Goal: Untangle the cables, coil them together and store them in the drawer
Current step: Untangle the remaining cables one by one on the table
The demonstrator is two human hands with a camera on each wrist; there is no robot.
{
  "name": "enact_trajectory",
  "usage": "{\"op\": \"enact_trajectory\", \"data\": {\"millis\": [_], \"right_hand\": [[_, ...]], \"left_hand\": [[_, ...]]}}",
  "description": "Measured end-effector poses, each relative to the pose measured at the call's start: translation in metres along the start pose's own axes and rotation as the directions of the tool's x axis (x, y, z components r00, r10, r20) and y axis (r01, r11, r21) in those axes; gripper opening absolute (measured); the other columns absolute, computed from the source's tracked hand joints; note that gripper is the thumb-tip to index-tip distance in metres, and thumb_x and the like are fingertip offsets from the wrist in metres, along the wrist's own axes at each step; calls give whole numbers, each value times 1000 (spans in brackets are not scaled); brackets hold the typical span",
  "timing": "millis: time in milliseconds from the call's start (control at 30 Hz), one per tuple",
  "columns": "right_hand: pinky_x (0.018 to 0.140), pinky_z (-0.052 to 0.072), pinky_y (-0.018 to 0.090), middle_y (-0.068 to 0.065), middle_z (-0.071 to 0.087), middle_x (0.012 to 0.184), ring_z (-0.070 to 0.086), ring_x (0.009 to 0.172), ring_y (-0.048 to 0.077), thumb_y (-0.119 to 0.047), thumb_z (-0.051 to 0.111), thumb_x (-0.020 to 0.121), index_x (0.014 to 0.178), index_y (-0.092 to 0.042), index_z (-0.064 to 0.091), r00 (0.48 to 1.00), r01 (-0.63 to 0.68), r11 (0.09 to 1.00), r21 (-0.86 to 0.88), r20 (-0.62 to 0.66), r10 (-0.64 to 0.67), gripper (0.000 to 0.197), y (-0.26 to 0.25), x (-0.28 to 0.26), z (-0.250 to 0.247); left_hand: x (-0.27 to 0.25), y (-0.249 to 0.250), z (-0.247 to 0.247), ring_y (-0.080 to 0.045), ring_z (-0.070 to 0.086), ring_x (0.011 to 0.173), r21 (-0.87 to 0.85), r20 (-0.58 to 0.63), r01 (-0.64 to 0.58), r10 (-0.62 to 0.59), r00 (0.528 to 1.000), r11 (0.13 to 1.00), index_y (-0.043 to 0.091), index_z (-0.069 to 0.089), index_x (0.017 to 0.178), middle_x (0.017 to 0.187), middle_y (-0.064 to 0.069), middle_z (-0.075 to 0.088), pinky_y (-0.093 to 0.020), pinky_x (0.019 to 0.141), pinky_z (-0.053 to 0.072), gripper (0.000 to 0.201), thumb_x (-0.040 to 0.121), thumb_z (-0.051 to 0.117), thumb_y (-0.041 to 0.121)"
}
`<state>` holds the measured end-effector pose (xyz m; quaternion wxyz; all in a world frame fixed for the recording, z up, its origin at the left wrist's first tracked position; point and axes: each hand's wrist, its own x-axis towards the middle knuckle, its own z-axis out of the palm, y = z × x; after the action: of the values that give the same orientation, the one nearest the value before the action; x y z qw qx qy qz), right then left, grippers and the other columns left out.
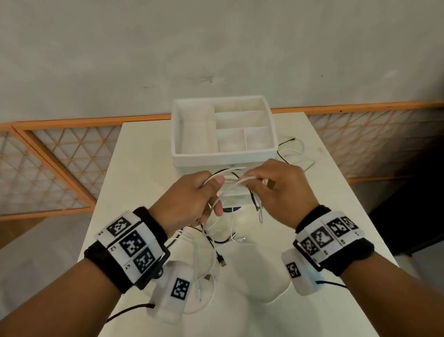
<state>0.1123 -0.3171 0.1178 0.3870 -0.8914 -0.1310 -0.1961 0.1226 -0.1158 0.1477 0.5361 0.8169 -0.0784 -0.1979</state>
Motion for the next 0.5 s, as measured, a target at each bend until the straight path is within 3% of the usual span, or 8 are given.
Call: {"op": "enact_trajectory", "data": {"millis": [100, 233, 333, 433, 500], "right_hand": [[76, 43, 7, -8, 69, 93, 63, 86, 4, -30, 71, 90, 99, -26, 78, 961, -245, 969, 36, -122, 247, 12, 13, -1, -19], [85, 36, 19, -6, 65, 110, 58, 100, 10, -44, 64, 92, 107, -33, 76, 889, -452, 889, -71, -112, 443, 22, 24, -10, -26], [89, 38, 23, -6, 66, 114, 60, 105, 16, -50, 61, 91, 109, -31, 75, 827, -563, 818, -121, -83, 557, 29, 38, -20, -26], [98, 47, 36, 5, 62, 117, 60, 111, 26, -59, 63, 85, 104, -36, 76, 787, -594, 765, -247, 16, 617, 33, 49, -35, -16], [93, 47, 33, 5, 56, 107, 60, 107, 27, -58, 64, 86, 103, -36, 76, 746, -549, 740, -388, 171, 643, 30, 53, -48, -1]], "left_hand": [[-8, -22, -5, -22, 41, 58, 40, 31, -53, 52, 998, 998, 3, 53, 88, 67, -3, 64, -28, 51, 37, 37, 104, 41, 35], [-18, -49, -9, -12, 45, 57, 78, 29, -32, 30, 999, 996, 12, 56, 85, 64, -1, 57, -27, 55, 40, 34, 105, 40, 34], [-24, -61, -15, -9, 45, 53, 144, 28, -31, 27, 999, 989, 9, 55, 77, 62, 7, 57, -23, 53, 41, 41, 105, 39, 34], [-30, -77, -24, -15, 49, 61, 110, 24, 30, -33, 999, 993, 9, 56, 81, 65, 3, 59, -30, 59, 45, 38, 105, 40, 33], [-32, -83, -26, -13, 51, 61, 33, 20, 85, -85, 996, 996, 11, 57, 85, 65, -2, 58, -31, 59, 48, 33, 105, 41, 33]]}}
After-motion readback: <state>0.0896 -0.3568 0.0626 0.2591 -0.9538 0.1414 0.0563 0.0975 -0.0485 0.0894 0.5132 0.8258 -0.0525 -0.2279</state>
